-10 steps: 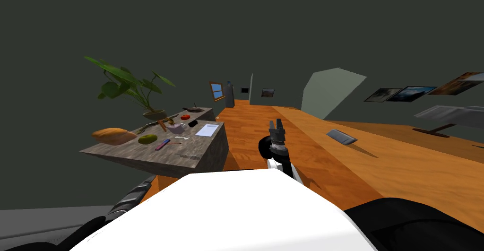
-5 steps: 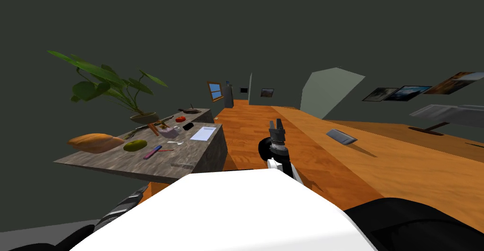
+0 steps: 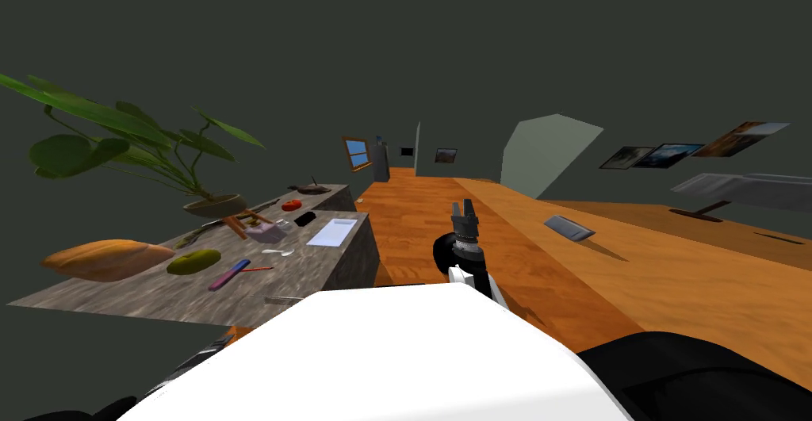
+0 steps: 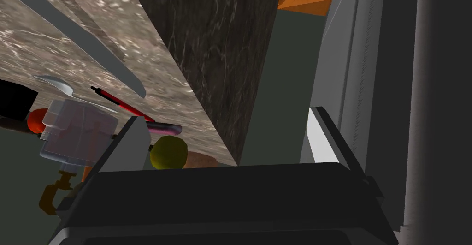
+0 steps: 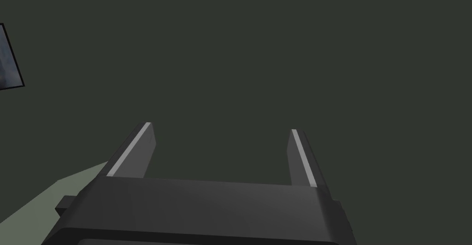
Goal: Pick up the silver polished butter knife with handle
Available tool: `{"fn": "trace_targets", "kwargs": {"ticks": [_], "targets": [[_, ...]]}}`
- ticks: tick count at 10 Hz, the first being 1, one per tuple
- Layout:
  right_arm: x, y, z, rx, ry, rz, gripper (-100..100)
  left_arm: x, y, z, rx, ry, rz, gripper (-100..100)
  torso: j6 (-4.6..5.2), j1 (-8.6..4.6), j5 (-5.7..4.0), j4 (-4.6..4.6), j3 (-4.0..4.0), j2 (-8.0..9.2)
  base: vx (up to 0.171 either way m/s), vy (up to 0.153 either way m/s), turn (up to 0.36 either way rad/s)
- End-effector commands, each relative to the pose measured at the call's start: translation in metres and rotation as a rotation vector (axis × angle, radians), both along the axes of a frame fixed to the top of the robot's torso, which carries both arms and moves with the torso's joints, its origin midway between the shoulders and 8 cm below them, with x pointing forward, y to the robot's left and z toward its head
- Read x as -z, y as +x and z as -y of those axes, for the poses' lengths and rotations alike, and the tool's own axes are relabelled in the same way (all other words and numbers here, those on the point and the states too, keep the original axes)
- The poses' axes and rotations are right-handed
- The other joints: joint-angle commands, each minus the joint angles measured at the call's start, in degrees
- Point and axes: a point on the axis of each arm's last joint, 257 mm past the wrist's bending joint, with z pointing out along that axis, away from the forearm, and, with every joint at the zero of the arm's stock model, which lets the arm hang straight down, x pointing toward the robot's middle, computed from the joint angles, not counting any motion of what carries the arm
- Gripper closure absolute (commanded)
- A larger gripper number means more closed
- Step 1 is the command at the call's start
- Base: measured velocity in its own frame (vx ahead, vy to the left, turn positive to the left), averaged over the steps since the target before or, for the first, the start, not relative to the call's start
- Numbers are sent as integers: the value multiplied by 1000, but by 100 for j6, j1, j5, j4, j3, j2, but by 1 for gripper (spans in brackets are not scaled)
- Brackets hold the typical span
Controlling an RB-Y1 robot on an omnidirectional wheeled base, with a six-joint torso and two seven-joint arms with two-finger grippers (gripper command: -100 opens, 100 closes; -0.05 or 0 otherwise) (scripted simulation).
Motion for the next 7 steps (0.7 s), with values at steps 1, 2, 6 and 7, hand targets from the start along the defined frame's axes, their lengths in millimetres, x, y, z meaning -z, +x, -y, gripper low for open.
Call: {"fn": "trace_targets", "kwargs": {"ticks": [1,2,6,7], "targets": [[0,0,0,0,0,0,0,2,-8,1,-14,-15,-35,-100,0,0,0,0,0,0,100,12,-33],[0,0,0,0,0,0,0,2,-14,3,-17,-23,-56,-100,-1,2,1,1,3,7,108,10,-73],[0,0,0,0,0,0,0,8,-39,16,-48,-73,-142,-100,-1,5,2,2,7,13,98,22,-61],[0,0,0,0,0,0,0,9,-44,22,-52,-91,-162,-100,0,5,2,1,4,7,159,48,-126]]}}
